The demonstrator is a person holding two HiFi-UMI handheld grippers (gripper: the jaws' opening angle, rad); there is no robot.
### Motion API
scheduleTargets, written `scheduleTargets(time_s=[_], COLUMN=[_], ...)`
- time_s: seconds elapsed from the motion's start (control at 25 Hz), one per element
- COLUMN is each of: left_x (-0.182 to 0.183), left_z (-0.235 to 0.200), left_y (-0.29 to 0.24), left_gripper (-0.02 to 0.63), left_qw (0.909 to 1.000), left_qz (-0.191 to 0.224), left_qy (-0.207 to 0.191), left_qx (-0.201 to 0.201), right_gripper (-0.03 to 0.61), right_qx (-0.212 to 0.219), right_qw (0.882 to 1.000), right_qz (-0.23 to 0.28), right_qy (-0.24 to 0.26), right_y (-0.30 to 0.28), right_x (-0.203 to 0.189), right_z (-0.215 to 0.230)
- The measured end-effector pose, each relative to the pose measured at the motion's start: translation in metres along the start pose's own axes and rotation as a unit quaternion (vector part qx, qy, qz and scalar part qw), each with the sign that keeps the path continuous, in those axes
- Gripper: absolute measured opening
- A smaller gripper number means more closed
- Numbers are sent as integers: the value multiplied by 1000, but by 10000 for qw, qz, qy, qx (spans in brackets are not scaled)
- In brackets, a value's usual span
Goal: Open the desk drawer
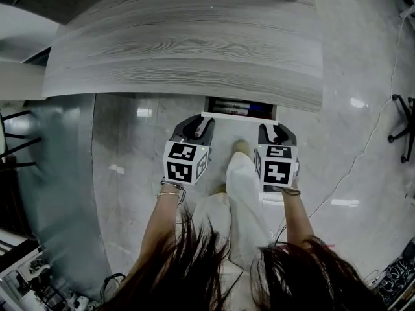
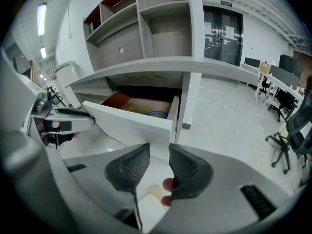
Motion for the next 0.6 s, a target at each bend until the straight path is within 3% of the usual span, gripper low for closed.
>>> scheduleTargets(time_s=[0.6], left_x=[-21], left_z=[10], left_y=[9], left_gripper=[109], left_qw=[9998], left_qz=[-158], left_qy=[56], left_qx=[-44], right_gripper=[115], right_qx=[-9], right_qw=[9998], right_qz=[-181], right_qy=[33], right_y=[5], right_x=[-23], right_z=[-2])
Point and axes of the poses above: the fingertips, and each gripper's own axes: y backward along the fingers, z to its right, x out of its top, the point moved 5 cm from there along y, backward along the fingers, and after that the axes turned 7 degrees about -y, right-handed, at the moved point
